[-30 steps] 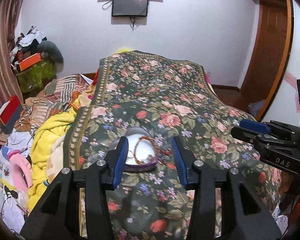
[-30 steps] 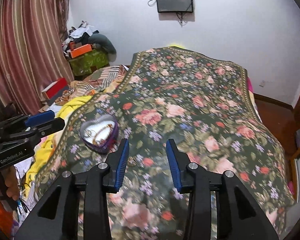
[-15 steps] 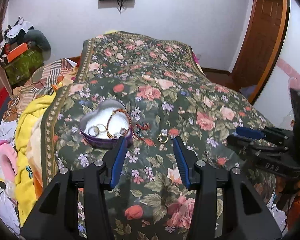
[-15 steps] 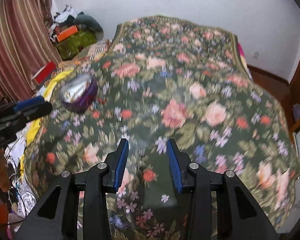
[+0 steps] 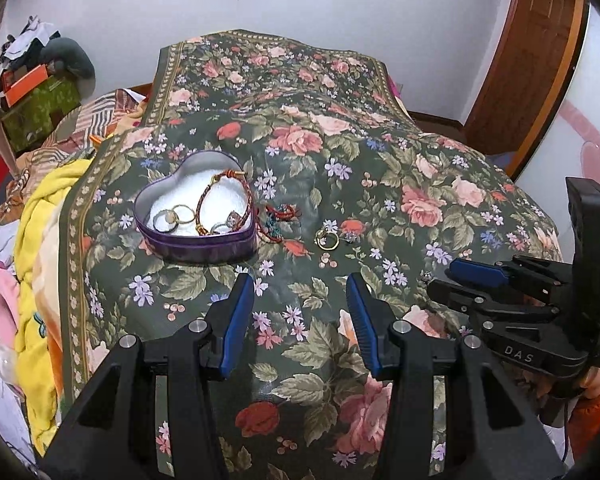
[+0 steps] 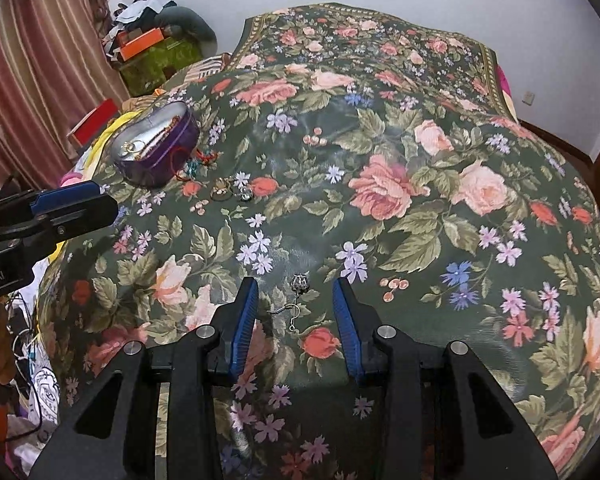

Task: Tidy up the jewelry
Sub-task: 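Grasp a small silver earring with the right tool while the left tool approaches a gold ring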

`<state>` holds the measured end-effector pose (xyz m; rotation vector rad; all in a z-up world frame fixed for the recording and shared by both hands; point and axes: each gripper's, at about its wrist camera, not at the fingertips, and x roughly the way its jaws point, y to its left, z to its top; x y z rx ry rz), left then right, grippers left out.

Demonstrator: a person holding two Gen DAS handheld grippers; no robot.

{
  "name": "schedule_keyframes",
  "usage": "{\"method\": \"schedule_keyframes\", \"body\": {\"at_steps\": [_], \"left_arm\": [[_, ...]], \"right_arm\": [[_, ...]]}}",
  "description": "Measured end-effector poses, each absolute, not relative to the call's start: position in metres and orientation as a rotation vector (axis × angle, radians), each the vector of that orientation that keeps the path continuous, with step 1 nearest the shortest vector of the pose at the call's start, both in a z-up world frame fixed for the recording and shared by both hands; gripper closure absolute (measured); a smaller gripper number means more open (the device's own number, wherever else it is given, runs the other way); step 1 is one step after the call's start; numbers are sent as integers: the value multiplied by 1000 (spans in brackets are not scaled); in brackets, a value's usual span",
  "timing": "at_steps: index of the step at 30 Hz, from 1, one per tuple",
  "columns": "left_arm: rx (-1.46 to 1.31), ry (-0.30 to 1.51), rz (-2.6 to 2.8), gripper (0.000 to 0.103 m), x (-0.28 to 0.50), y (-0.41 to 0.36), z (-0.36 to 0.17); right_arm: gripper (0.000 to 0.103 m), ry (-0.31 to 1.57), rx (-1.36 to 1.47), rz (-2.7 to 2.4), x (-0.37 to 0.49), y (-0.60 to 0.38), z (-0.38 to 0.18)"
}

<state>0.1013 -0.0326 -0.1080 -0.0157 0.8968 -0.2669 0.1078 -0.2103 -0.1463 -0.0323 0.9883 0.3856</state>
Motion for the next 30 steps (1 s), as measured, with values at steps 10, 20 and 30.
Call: {"method": "schedule_keyframes", "body": {"at_steps": [10, 20, 30], "left_arm": [[-25, 927, -269, 56, 107, -35, -120], [-12, 942, -266, 56, 108, -41, -124], [15, 948, -289, 56, 122, -56, -125]], "right_arm": [[88, 1014, -65, 397, 117, -202, -152], [94, 996, -21, 410, 117, -207, -150], [94, 897, 50, 404, 119, -226, -120]]}}
